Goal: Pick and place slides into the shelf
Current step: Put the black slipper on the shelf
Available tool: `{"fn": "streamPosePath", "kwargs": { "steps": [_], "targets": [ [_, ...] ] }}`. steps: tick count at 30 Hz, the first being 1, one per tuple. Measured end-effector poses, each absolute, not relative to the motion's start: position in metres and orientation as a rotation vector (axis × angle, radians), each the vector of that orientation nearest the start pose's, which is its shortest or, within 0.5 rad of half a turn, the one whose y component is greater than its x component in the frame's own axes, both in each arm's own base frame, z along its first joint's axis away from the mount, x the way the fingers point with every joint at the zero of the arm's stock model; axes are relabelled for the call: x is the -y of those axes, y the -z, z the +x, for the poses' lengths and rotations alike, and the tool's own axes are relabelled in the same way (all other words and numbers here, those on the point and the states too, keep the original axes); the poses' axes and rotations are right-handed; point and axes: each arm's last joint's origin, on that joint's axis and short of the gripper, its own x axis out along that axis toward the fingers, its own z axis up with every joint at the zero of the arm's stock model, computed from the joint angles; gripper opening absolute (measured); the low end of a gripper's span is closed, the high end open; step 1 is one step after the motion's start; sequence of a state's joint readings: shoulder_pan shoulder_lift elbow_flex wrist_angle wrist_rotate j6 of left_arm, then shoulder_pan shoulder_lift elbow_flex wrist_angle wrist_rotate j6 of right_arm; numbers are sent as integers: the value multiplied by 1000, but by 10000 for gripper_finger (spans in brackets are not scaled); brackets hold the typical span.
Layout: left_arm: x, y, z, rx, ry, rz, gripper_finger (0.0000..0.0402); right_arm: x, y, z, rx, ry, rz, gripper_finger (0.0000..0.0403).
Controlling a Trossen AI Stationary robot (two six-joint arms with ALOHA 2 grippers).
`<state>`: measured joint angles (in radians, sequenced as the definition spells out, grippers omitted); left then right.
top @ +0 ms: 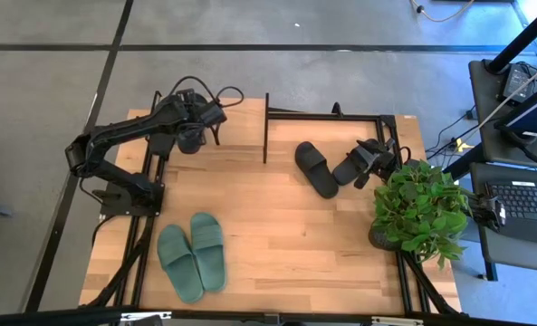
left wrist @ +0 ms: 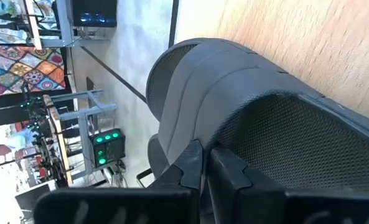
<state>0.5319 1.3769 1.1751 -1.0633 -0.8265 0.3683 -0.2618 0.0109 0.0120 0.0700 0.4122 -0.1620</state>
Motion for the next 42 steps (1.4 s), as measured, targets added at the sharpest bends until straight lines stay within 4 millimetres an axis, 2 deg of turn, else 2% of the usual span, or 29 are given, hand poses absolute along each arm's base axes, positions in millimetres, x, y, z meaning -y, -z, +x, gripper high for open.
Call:
{"fn": "streamPosePath", "kwargs": {
  "steps": [35, 42],
  "targets": [
    [-132, -288, 203, -1580, -879, 476, 2, 36, -173, 89, 18, 677, -150, 257],
    [-132, -288, 203, -1569, -905, 466, 38, 36, -173, 89, 18, 677, -150, 257]
  ]
}}
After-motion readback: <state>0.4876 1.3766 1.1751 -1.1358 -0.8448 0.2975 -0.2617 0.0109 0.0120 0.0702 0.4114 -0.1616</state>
